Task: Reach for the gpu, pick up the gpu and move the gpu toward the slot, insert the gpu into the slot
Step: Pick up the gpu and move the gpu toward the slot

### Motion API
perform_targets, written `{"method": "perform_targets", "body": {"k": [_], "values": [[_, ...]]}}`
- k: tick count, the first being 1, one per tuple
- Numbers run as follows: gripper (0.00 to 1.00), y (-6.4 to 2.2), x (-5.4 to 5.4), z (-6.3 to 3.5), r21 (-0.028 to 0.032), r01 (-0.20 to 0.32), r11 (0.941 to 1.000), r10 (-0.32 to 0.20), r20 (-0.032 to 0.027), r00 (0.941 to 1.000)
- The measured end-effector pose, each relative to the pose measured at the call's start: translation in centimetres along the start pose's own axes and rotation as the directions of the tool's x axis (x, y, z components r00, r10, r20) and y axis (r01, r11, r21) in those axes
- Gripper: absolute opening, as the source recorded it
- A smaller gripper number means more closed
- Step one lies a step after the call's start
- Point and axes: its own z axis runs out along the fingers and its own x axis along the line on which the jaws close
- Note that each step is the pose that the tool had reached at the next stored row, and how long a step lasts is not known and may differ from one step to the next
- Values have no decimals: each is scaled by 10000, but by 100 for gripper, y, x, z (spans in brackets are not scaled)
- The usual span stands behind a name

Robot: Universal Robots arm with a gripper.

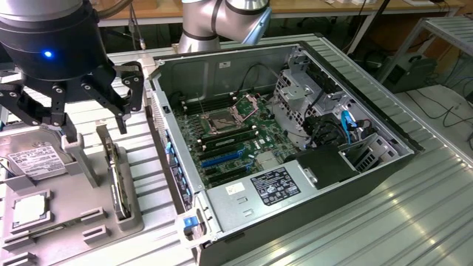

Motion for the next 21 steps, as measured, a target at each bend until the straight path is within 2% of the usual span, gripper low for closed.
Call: {"method": "perform_targets", "body": {"k": [6,8,12,14,19,21], "values": [[66,3,1,42,-15,814,9967,-814,-40,9967],[66,10,3,107,-26,1417,9899,-1417,-60,9899],[66,90,12,207,-28,1487,9889,-1487,-62,9889],[66,91,21,245,-25,1480,9890,-1480,-60,9890],[66,85,47,330,48,1393,9902,-1393,-62,9902],[66,85,48,349,138,1392,9902,-1391,-71,9903]]}}
